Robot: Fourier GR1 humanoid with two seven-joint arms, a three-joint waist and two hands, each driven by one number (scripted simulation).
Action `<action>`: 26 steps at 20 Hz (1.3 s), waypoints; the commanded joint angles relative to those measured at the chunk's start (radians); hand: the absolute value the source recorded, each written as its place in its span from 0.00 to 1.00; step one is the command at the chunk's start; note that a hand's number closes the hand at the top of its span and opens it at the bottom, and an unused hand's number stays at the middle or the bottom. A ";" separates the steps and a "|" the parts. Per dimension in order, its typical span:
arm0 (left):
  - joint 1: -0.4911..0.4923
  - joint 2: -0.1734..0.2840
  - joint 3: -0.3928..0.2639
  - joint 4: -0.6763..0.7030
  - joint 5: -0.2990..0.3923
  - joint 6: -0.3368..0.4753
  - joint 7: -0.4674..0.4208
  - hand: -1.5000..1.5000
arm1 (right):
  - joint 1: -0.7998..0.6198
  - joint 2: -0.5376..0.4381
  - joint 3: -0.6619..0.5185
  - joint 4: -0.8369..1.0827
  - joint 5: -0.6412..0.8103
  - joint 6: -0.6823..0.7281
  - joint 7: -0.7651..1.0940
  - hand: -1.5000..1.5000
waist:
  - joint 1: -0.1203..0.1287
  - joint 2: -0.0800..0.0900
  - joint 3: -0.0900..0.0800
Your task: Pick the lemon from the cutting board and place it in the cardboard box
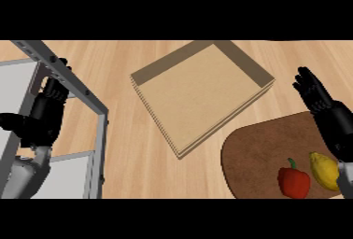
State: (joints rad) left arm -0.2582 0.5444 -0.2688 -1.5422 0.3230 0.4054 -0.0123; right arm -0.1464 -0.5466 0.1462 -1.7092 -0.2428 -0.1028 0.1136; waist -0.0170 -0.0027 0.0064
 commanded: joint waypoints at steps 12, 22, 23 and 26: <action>0.107 -0.005 -0.107 0.020 -0.024 -0.160 -0.091 0.50 | 0.389 -0.240 -0.060 0.038 0.491 -0.185 -0.188 0.00 | -0.104 0.004 -0.010; 0.092 0.002 -0.118 -0.005 -0.028 -0.180 -0.031 0.50 | 0.643 -0.390 -0.122 -0.235 0.686 -0.237 -0.112 0.00 | -0.119 -0.007 -0.013; 0.126 0.024 -0.115 -0.054 -0.016 -0.194 -0.021 0.50 | 0.680 -0.414 -0.135 -0.259 0.670 -0.199 -0.080 0.00 | -0.097 -0.012 -0.012; 0.097 0.006 -0.113 -0.004 -0.028 -0.197 -0.040 0.50 | 0.727 -0.455 -0.133 -0.365 0.639 -0.107 0.006 0.00 | -0.100 -0.002 -0.014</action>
State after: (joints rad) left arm -0.1380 0.6215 -0.2475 -1.5552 0.2900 0.2907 -0.1010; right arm 0.4960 -0.9477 0.0230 -1.9610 0.4002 -0.2828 0.0373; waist -0.0999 -0.0234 0.0002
